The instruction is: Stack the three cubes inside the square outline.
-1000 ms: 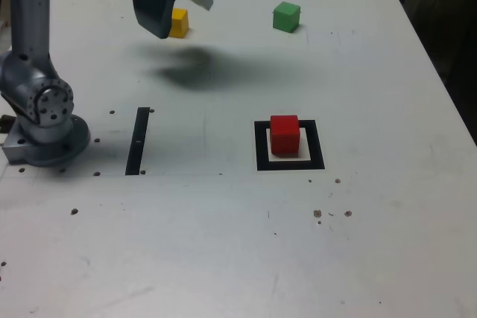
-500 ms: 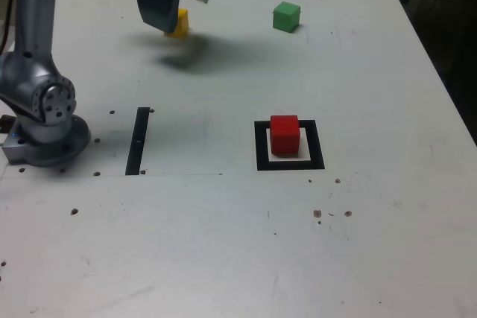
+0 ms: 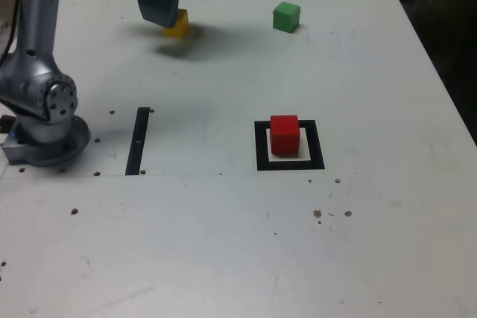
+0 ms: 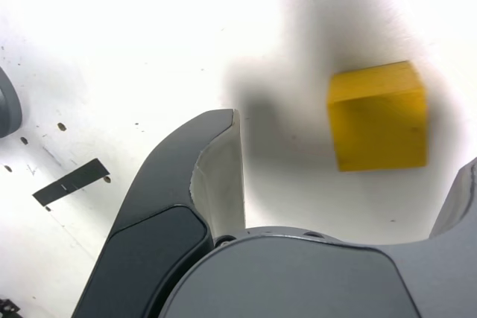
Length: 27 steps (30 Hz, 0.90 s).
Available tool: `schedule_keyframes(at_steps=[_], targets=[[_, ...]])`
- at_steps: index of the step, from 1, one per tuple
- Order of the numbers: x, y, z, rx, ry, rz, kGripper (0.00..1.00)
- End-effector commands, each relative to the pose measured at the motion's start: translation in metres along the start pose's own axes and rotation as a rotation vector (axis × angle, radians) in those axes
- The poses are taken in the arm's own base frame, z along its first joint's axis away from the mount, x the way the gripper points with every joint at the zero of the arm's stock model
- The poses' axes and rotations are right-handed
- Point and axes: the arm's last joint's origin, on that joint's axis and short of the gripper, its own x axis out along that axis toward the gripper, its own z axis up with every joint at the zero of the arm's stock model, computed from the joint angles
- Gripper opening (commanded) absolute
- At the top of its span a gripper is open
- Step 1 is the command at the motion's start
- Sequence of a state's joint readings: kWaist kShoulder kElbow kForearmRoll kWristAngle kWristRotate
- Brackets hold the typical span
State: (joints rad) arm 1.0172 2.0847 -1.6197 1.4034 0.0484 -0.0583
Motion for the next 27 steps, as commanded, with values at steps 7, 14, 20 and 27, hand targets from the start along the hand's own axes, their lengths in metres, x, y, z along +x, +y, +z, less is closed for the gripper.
schedule_keyframes(at_steps=[7,14,20,27], targets=[[0.008,0.009,0.012,-0.025,0.026,-0.009,1.00],[0.013,0.017,0.021,-0.045,0.036,-0.020,0.99],[0.016,0.021,0.030,-0.056,0.034,-0.026,0.99],[0.021,0.024,0.040,-0.058,0.041,-0.028,0.99]])
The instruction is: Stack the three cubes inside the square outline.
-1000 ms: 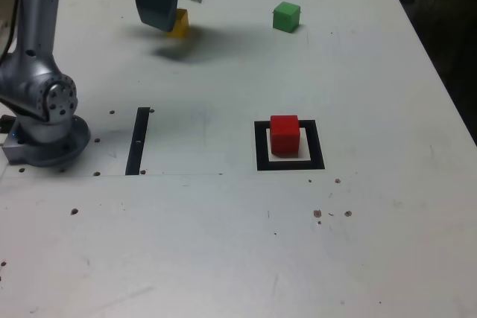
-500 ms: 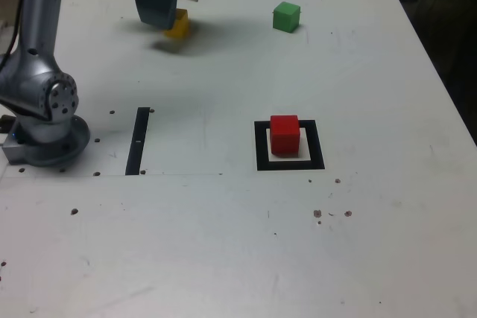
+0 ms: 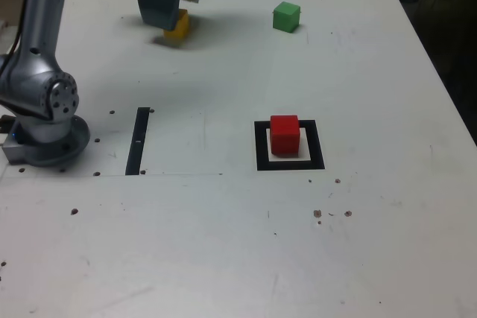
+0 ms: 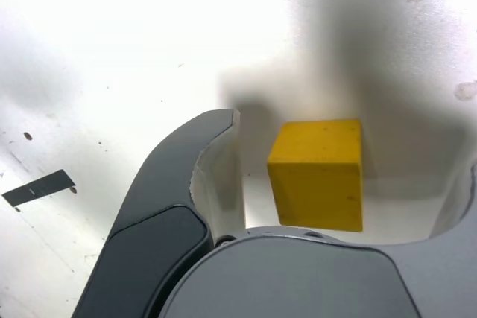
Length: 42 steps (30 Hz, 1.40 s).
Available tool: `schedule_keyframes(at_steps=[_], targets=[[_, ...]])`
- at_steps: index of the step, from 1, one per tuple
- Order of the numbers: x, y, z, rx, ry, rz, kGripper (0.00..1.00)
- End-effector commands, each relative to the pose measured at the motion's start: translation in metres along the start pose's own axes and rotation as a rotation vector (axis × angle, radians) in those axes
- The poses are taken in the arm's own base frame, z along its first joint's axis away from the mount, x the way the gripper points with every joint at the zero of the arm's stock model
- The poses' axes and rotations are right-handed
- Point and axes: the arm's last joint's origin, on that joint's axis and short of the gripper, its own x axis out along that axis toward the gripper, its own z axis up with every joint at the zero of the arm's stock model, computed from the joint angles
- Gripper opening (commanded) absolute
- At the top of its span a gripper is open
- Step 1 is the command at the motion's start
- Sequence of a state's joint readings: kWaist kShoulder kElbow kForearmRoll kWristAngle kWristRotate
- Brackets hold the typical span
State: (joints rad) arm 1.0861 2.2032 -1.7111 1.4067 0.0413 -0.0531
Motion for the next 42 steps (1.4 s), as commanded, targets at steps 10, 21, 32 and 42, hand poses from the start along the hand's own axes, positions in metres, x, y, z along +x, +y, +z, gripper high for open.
schedule_keyframes(at_steps=[10,21,32,42], targets=[[-0.0003,0.0021,0.0095,-0.004,0.012,-0.001,0.86],[0.0024,0.0035,0.0114,-0.014,0.014,-0.004,0.42],[0.0040,0.0033,0.0122,-0.004,0.008,-0.006,0.30],[0.0018,0.0034,0.0104,0.015,0.004,-0.006,0.30]])
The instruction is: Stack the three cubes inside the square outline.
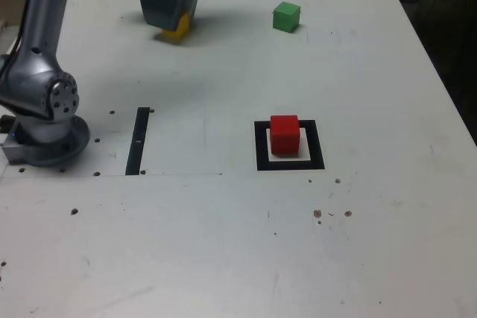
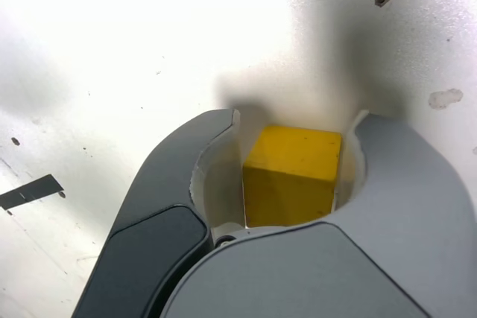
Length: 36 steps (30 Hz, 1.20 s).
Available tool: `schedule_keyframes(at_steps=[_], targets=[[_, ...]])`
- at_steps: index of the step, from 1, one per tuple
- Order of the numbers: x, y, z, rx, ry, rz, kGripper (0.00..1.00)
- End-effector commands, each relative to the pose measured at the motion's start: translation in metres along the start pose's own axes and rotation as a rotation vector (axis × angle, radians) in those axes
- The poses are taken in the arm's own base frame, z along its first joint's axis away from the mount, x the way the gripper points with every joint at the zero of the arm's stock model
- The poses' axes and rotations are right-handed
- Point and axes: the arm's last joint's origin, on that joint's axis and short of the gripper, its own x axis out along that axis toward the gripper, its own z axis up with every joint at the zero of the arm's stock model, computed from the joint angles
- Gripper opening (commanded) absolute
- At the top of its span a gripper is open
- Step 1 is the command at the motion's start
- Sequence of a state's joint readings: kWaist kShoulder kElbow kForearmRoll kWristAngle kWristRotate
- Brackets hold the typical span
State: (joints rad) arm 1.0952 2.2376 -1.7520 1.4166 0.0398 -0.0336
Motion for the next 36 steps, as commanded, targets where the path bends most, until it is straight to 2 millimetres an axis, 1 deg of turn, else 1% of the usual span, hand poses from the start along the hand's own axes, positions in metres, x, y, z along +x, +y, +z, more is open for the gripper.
schedule_keyframes(at_steps=[1,6,11,19,28,36], targets=[[-0.001,0.000,-0.001,0.007,-0.001,-0.002,0.30],[-0.003,-0.002,-0.002,0.028,-0.008,0.000,0.30],[-0.010,-0.006,-0.007,0.056,-0.025,0.003,0.30],[-0.020,-0.018,-0.016,0.149,-0.054,0.014,0.30],[-0.025,-0.040,-0.029,0.250,-0.066,0.038,0.30],[-0.033,-0.068,-0.045,0.356,-0.089,0.066,0.30]])
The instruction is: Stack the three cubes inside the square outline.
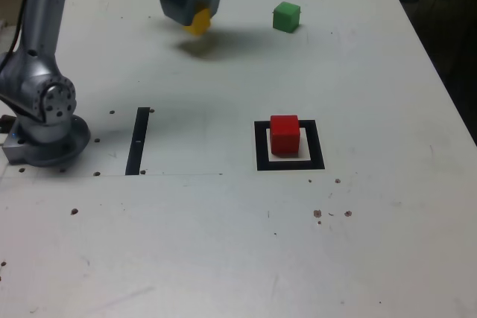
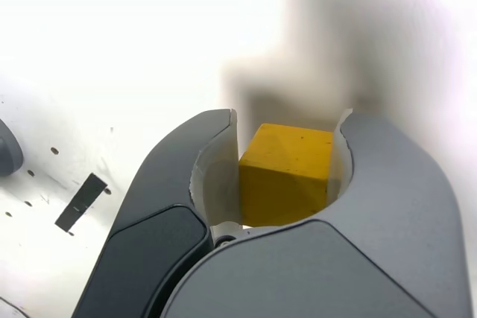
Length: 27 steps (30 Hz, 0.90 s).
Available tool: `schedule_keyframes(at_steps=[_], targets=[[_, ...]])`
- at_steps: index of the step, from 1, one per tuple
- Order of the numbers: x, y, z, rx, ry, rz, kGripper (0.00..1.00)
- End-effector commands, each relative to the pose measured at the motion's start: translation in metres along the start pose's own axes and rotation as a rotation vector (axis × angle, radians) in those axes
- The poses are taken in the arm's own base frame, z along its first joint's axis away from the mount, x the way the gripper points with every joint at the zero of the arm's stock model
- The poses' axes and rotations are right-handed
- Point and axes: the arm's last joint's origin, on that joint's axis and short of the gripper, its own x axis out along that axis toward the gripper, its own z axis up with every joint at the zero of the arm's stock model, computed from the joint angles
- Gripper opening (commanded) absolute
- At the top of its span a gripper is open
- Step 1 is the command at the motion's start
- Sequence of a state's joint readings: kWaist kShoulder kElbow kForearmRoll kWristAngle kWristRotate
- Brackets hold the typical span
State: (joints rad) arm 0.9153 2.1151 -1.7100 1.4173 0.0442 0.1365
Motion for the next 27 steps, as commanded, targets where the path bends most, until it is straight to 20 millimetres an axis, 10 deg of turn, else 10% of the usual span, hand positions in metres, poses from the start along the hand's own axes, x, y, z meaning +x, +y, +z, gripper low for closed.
schedule_keyframes(at_steps=[1,27], targets=[[-0.003,-0.008,-0.003,0.031,-0.006,0.009,0.30],[-0.029,-0.116,-0.037,0.364,-0.013,0.101,0.30]])
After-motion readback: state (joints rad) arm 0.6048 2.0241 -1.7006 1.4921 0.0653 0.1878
